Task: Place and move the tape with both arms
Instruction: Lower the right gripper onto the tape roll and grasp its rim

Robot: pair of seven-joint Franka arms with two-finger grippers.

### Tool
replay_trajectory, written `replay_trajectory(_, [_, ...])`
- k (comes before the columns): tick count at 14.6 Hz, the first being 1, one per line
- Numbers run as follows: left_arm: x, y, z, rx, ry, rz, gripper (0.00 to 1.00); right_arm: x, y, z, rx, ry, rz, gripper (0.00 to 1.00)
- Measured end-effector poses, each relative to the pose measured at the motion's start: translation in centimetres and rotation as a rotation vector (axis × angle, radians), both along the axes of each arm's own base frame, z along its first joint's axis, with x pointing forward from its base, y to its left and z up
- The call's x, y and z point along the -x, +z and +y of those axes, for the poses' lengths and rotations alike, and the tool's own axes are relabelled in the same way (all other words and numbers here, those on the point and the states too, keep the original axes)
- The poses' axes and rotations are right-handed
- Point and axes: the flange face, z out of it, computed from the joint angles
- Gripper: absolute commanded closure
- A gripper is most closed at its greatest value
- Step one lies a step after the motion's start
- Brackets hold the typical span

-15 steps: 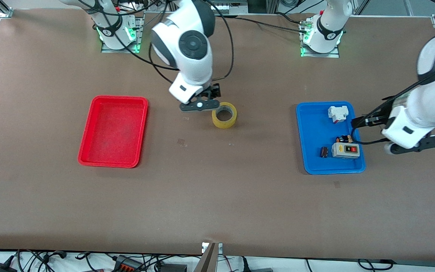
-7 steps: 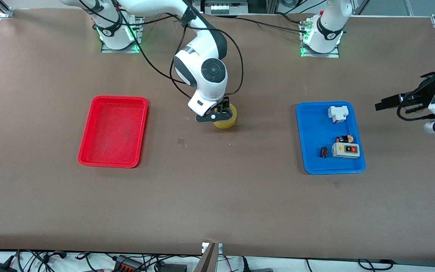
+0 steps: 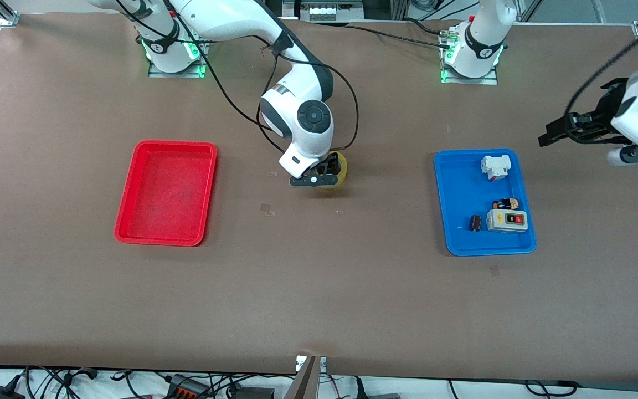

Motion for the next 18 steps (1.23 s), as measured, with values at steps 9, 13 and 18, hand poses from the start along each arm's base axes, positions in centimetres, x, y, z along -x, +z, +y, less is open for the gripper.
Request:
replay_trajectory(9, [-0.3, 1.9, -0.6, 0.004, -0.011, -0.066, 0.0, 2.2, -2.9, 1.2, -0.015, -0.025, -0.021, 0.05])
replay_trajectory(13, [-0.1, 1.5, -0.7, 0.002, -0.014, -0.04, 0.0, 2.3, -4.0, 0.7, -0.016, -0.029, -0.027, 0.2])
replay_trajectory(18, [-0.1, 1.5, -1.0, 0.003, -0.02, -0.039, 0.0, 2.1, -3.4, 0.8, -0.026, -0.03, -0.036, 0.98])
